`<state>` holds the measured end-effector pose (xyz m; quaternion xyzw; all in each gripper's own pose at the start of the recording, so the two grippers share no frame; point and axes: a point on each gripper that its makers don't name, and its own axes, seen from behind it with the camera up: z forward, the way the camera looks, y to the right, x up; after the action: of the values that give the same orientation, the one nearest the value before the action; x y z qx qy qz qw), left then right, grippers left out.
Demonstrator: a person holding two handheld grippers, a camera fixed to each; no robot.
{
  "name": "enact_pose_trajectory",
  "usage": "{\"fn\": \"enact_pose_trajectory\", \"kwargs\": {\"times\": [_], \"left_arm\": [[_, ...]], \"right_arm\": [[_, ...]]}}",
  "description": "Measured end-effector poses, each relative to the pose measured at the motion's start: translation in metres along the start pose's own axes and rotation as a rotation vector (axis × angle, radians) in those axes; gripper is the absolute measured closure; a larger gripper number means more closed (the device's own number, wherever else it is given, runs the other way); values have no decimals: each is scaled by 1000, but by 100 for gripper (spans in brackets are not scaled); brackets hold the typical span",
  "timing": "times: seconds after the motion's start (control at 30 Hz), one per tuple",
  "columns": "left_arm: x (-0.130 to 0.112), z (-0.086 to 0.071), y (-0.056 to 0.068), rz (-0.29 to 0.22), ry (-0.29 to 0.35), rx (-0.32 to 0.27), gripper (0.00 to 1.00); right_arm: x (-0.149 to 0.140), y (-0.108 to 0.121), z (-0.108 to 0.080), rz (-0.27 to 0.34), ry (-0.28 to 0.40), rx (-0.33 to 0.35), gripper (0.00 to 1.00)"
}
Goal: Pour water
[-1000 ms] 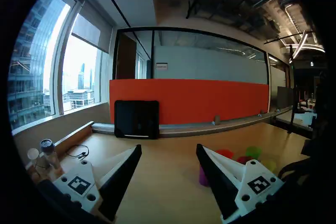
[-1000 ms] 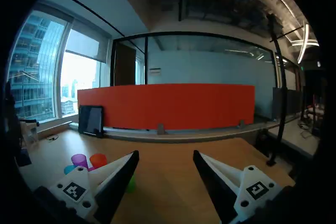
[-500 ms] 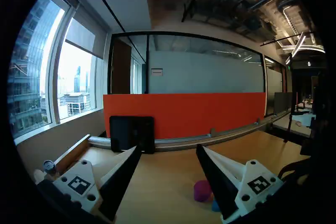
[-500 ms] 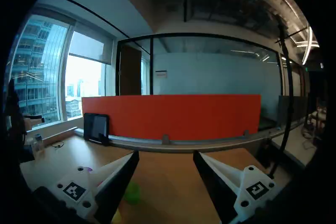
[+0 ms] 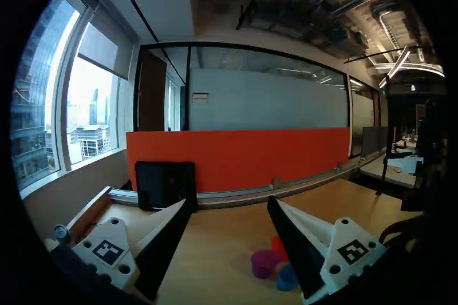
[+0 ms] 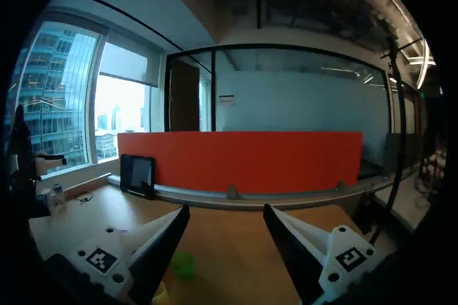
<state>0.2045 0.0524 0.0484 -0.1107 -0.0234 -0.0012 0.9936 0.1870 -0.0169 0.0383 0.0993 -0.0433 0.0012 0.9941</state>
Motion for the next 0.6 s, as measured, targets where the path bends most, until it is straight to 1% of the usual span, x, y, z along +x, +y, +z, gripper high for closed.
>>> {"fn": "enact_pose_trajectory", "kwargs": {"times": [0.17, 0.37, 0.47, 0.6], "left_arm": [[-3, 2, 11, -1, -7, -51, 4], [-3, 2, 26, -11, -2, -122, 3], [0, 1, 34, -8, 4, -157, 3], [3, -1, 45, -19, 8, -202, 3]], "right_arm": [[2, -7, 0, 6, 5, 55, 0], [14, -20, -4, 31, 28, 153, 0], [16, -26, -6, 18, 29, 199, 0], [19, -37, -9, -8, 31, 259, 0]]}}
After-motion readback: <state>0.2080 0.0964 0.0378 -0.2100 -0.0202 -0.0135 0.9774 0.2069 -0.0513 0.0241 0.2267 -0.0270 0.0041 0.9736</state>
